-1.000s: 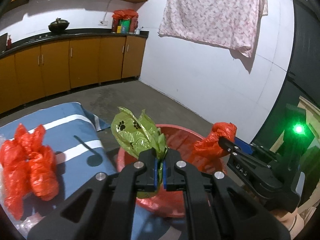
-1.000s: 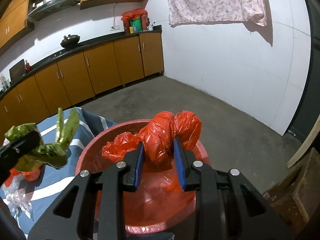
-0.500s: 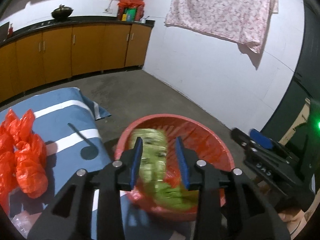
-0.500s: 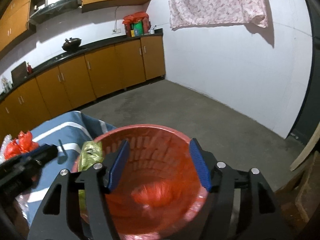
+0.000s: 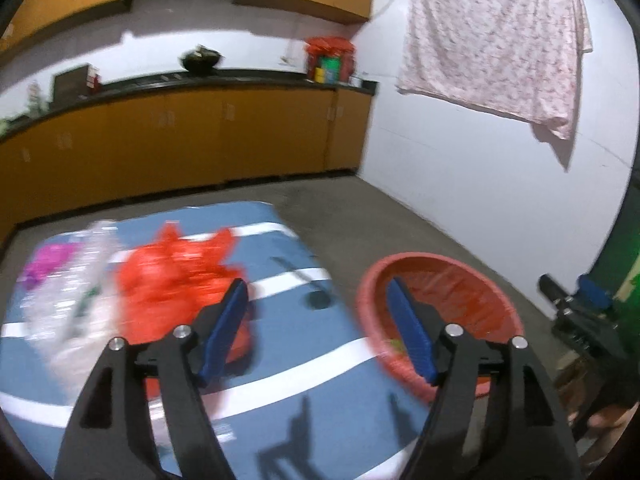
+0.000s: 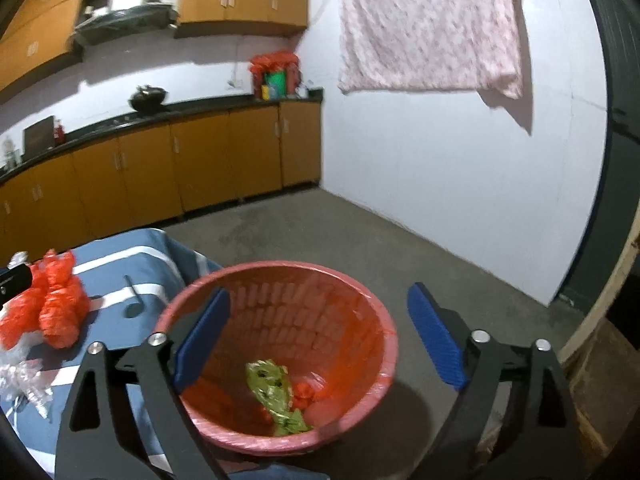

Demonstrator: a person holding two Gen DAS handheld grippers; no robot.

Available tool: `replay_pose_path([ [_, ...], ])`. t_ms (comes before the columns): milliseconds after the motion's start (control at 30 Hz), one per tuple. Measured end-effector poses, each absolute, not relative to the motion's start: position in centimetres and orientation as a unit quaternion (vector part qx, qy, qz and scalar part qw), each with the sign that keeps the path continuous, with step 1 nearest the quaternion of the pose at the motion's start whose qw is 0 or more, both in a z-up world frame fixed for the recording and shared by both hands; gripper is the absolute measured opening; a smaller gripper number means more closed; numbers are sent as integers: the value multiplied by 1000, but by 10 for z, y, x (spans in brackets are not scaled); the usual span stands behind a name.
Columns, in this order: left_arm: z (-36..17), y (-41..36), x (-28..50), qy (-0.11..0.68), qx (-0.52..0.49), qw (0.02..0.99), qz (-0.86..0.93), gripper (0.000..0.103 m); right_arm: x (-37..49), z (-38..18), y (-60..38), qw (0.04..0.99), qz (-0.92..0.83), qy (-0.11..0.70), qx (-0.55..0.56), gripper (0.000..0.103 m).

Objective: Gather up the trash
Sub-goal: 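Move both open grippers back over the trash pile on the table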

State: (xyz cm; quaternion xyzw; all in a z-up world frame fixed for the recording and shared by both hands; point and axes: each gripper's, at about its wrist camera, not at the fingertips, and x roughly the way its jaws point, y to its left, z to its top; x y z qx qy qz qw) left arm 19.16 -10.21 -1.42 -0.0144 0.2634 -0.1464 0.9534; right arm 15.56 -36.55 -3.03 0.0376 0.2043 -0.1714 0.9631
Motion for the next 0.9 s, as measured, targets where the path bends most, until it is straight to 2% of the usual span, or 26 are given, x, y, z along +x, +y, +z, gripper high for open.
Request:
replay_pose_path([
  [200,-17,-18,153,258,-8,966,-34,77,156,-27,-307,975,-82,206,10,93],
  [500,-41,104,105,286,-27,949,126,82,167,-50,-193,963,78,259,3,93],
  [633,-51,135,89,293,-46,943,149,86,173,-70,-140,949,126,288,-22,91],
  [900,-64,159,77,306,-68,937,155,88,184,-94,-87,930,151,332,-39,91],
])
